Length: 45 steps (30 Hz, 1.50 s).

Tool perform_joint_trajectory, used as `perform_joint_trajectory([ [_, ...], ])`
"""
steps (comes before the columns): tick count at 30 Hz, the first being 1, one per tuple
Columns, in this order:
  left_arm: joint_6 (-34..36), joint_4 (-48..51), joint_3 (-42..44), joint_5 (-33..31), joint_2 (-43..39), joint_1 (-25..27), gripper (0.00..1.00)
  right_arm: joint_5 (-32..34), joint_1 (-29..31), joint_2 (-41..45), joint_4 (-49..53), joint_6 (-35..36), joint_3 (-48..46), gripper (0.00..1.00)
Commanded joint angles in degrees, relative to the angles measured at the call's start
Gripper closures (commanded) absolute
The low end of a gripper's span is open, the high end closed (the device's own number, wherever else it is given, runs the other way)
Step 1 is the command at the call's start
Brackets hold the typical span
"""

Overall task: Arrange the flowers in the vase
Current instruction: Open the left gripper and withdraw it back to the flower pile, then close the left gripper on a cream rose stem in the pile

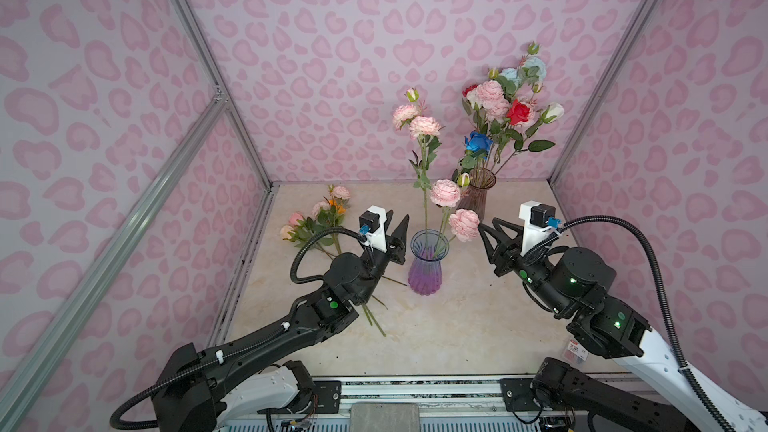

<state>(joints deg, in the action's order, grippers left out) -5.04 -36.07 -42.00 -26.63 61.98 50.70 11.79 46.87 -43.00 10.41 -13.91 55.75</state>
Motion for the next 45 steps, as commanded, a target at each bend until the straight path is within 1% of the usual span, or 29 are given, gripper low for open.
perform_joint_trajectory([
  [1, -7.09, 11.35, 0.55, -12.37, -1.17, -3.01, 0.46, 0.34, 0.06, 0.32, -1.12, 0.48, -0.75, 0.59],
  [2, -11.18, 16.61, 0.38, -12.91, -1.12, -5.45, 0.43, 0.51, 0.06, 0.52, -1.02, 0.55, -0.90, 0.59],
  [4, -22.67, 29.82, -0.98, -10.14, 0.02, -11.81, 0.43, 1.04, 0.04, 0.88, -0.75, 0.64, -1.55, 0.60],
  [5, -29.22, 36.56, -1.72, -7.92, 1.15, -16.06, 0.44, 1.33, 0.05, 0.99, -0.53, 0.73, -1.82, 0.61],
  [6, -34.37, 40.85, -1.64, -4.70, 2.51, -19.85, 0.45, 1.46, 0.01, 1.03, -0.40, 0.73, -2.05, 0.61],
  [7, -37.22, 42.89, -1.20, -1.93, 3.68, -22.73, 0.46, 1.48, -0.03, 0.92, -0.26, 0.74, -2.24, 0.61],
  [9, -41.18, 44.42, 0.17, 4.08, 6.85, -28.11, 0.47, 1.31, -0.03, 0.74, 0.04, 0.77, -2.52, 0.62],
  [12, -44.17, 43.47, 0.78, 11.30, 12.58, -34.25, 0.50, 0.93, -0.20, 0.34, -0.07, 0.73, -3.05, 0.63],
  [15, -45.90, 41.20, -0.07, 15.79, 18.81, -38.47, 0.56, 0.35, -0.33, -0.02, -0.39, 0.55, -3.06, 0.64],
  [18, -44.18, 40.26, -3.31, 19.50, 25.46, -40.20, 0.62, -0.01, -0.46, 0.06, -0.39, 0.47, -3.05, 0.64],
  [20, -43.23, 40.56, -5.43, 20.41, 28.89, -40.53, 0.63, -0.01, -0.52, 0.22, -0.23, 0.48, -3.27, 0.64],
  [21, -42.69, 40.22, -5.97, 21.04, 30.26, -40.62, 0.67, 0.08, -0.55, 0.43, -0.14, 0.46, -3.28, 0.64],
  [26, -42.82, 41.03, -7.22, 19.61, 33.94, -40.85, 0.68, 0.26, -1.16, 1.34, 0.22, 0.29, -3.76, 0.64],
  [31, -43.72, 41.38, -6.20, 19.25, 35.06, -40.78, 0.68, -0.10, -2.08, 1.75, 0.19, -0.10, -4.41, 0.64],
  [33, -43.03, 41.29, -6.36, 19.09, 35.34, -40.79, 0.70, -0.58, -2.56, 1.66, -0.08, -0.38, -4.57, 0.64],
  [34, -42.87, 41.34, -6.51, 18.91, 35.40, -40.81, 0.72, -0.99, -2.73, 1.52, -0.11, -0.50, -4.59, 0.65],
  [35, -42.73, 41.87, -6.84, 18.58, 35.41, -40.83, 0.77, -1.25, -2.84, 1.45, -0.15, -0.59, -4.49, 0.65],
  [37, -42.54, 41.78, -6.77, 18.54, 34.79, -40.79, 0.78, -1.43, -2.90, 1.45, -0.02, -0.61, -4.25, 0.65],
  [39, -42.14, 42.03, -6.47, 18.21, 34.20, -40.83, 0.85, -1.28, -2.92, 1.84, 0.04, -0.72, -4.22, 0.65],
  [41, -41.69, 42.28, -6.28, 18.24, 33.71, -40.78, 0.87, -1.16, -2.93, 2.19, -0.25, -0.93, -4.58, 0.65],
  [43, -41.61, 42.32, -5.81, 18.45, 32.88, -40.79, 0.96, -1.11, -3.00, 2.22, -0.14, -1.11, -4.64, 0.65],
  [45, -41.57, 42.45, -5.17, 18.55, 31.64, -40.83, 0.97, -1.33, -2.98, 2.13, -0.12, -1.21, -4.59, 0.65],
])
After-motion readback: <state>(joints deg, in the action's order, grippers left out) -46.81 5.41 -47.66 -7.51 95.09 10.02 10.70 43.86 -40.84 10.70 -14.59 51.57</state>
